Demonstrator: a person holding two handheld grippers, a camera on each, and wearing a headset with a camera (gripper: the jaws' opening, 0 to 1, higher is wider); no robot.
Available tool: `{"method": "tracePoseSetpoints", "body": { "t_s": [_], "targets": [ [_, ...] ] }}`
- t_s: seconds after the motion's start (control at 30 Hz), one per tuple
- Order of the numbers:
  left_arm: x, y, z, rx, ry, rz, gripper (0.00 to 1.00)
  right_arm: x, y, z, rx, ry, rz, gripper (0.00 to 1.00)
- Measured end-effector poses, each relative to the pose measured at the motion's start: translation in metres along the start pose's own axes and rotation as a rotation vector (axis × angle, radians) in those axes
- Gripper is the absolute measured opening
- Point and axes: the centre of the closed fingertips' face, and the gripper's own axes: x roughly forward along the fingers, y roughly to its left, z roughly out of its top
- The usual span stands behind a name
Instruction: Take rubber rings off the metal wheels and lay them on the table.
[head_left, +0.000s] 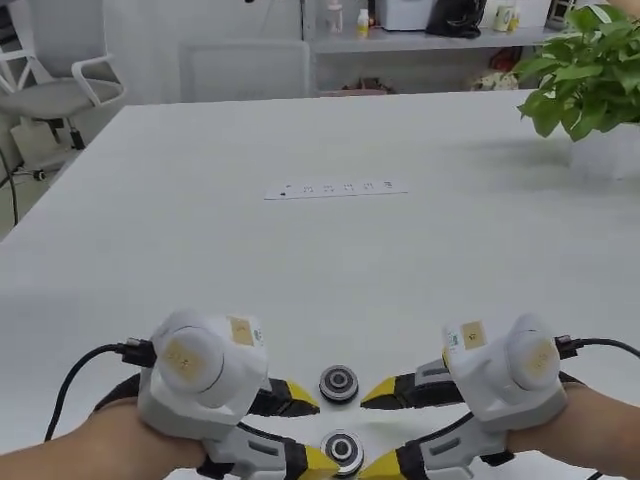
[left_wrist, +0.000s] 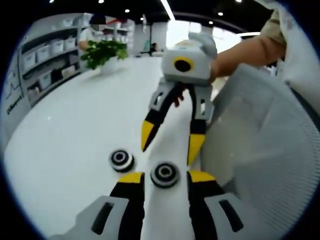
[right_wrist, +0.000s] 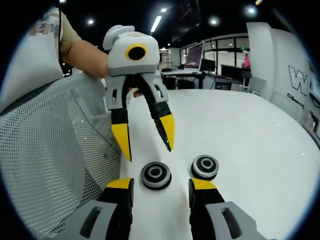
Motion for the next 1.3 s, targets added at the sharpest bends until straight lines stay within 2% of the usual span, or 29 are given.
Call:
{"method": "tracePoseSetpoints", "body": {
  "t_s": [0.27, 0.5, 0.6, 0.73, 0.93, 1.3],
  "targets": [
    [0.012, -0.001, -0.001, 0.015, 0.016, -0.011, 0.26, 0.001, 0.000, -0.002, 0.006, -0.001, 0.000, 0.41],
    [0.020, -0.002, -0.009, 0.042, 0.050, -0.014, 0.21, 0.002, 0.002, -0.003, 0.003, 0.003, 0.003, 0.41],
    [0.020, -0.002, -0.008, 0.044, 0.046, -0.013, 0.18, 0.002, 0.002, -0.003, 0.004, 0.003, 0.000, 0.40],
    [0.021, 0.000, -0.008, 0.077, 0.048, 0.014, 0.14, 0.003, 0.001, -0.004, 0.008, 0.002, -0.006, 0.40],
    [0.021, 0.000, -0.008, 0.112, 0.033, 0.035, 0.14, 0.004, 0.002, -0.004, 0.010, -0.002, -0.001, 0.38],
    [0.021, 0.001, -0.008, 0.095, 0.009, 0.047, 0.13, 0.014, 0.003, -0.001, 0.038, -0.011, 0.013, 0.33]
  ]
}}
